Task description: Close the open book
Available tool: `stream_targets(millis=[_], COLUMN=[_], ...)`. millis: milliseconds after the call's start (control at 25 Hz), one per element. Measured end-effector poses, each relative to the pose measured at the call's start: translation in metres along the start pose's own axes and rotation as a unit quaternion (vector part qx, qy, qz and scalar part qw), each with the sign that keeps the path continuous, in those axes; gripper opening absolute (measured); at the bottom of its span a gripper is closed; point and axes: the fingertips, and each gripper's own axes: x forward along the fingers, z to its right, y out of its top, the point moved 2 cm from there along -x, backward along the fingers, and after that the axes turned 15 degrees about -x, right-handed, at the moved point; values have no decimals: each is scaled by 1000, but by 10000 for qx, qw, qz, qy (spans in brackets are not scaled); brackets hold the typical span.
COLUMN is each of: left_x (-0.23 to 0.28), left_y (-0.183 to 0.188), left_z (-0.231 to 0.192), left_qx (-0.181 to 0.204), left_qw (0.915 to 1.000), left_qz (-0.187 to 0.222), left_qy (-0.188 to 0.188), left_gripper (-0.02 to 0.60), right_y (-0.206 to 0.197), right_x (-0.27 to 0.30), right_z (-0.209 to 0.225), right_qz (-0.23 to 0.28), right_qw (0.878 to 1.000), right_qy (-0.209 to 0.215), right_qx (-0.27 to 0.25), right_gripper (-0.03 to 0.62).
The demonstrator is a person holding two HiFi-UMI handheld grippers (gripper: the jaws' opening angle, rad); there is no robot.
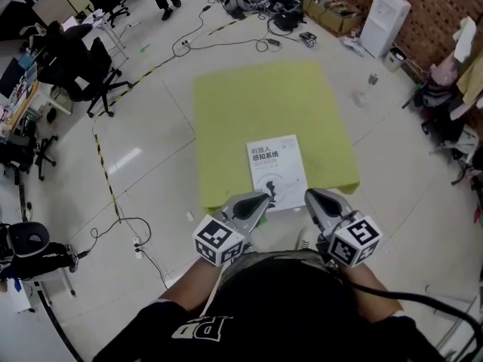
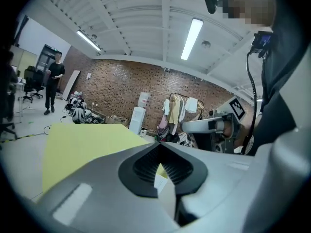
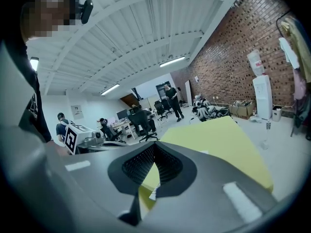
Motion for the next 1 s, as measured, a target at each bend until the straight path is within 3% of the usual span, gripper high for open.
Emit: stream_targets(millis=[120, 200, 280, 560, 800, 1000], left_x=[-18, -33, -46, -69, -80, -74], left_y=[8, 6, 0, -10, 2, 0], left_z=[-13, -28, -36, -21, 24, 73], left_qx=[-559, -1253, -1598, -1046, -743, -596], left_qw=[9980, 9907, 9855, 9936, 9953, 9926], left_qz=[126, 192, 237, 116, 434, 791], left_qy=[269, 485, 511, 416, 438, 699], left_gripper=[8, 8, 7, 7, 7, 7], right_y=[3, 1, -4, -8, 4, 19], right_x=[7, 11, 14, 6, -15, -61], right_z=[-19, -32, -45, -75, -88, -82], right_qz=[17, 36, 64, 242, 193, 423], right_qw=[10000, 10000, 9999, 9995, 9981, 9937], right_qy=[32, 30, 26, 65, 451, 830], right_qx=[-91, -45, 113, 171, -378, -627], right_gripper=[6, 6, 6, 6, 6, 6])
